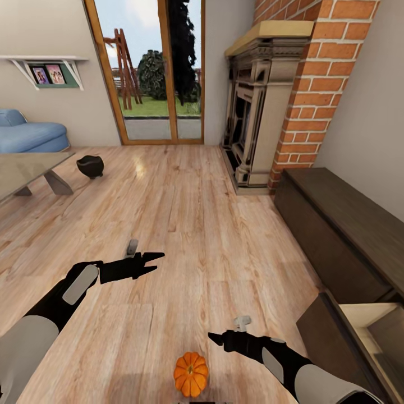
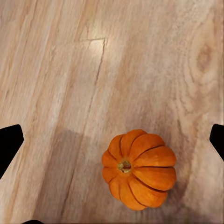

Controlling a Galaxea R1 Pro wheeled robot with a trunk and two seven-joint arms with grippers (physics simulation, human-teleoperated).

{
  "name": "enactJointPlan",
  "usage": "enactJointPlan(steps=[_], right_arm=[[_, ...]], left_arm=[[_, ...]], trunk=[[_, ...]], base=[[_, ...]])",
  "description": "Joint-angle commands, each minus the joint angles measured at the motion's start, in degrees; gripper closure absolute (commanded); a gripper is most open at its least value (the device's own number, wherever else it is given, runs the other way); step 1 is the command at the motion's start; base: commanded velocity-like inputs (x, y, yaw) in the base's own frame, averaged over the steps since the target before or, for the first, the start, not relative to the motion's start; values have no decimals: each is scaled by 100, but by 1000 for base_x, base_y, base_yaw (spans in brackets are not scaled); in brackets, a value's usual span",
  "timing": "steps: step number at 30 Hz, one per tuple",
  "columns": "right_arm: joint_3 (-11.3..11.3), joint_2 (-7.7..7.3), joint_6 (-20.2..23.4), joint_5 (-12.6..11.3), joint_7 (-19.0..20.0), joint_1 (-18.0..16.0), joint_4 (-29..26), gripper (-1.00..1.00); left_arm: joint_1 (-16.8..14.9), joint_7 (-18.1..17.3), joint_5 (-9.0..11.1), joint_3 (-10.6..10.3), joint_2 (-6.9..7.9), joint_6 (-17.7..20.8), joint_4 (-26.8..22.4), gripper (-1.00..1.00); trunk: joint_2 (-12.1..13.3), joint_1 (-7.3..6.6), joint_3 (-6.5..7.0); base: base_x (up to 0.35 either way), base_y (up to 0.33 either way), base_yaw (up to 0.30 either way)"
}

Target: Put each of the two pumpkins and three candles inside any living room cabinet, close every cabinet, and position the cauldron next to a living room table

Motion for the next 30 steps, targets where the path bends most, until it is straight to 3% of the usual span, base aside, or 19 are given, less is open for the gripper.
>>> enactJointPlan(steps=[1, 5, 9, 13, 16, 21, 30], right_arm=[[0, -15, 1, -5, 2, 0, 5, -100], [-7, -46, 25, -8, 14, 0, 9, -100], [-14, -123, 530, 15, 29, 0, -48, -100], [-389, -201, 951, 34, 14, -8, -84, -100], [-511, -275, 1267, 40, 20, -10, -87, -100], [-550, -429, 1606, 42, 17, -17, -88, -100], [-580, -552, 1919, 31, 21, -18, -90, -100]], left_arm=[[0, 0, 3, 0, -2, 1, -1, -100], [0, 0, 3, 0, 3, 6, -8, -100], [0, 0, 3, 0, 4, 9, -11, -100], [0, 0, 58, 1, 4, 146, -11, -100], [0, 0, 69, 1, 4, 214, -12, -100], [0, 0, 73, 5, 4, 236, -15, -100], [0, 0, 73, 8, 5, 238, -11, -100]], trunk=[[-42, 22, -18], [-202, 110, -90], [-363, 198, -162], [-523, 286, -234], [-630, 345, -289], [-637, 358, -400], [-649, 381, -599]], base=[[0, 0, 0], [0, 0, 0], [0, 0, 0], [0, 0, 0], [0, 0, 0], [0, 0, 0], [0, 0, 0]])
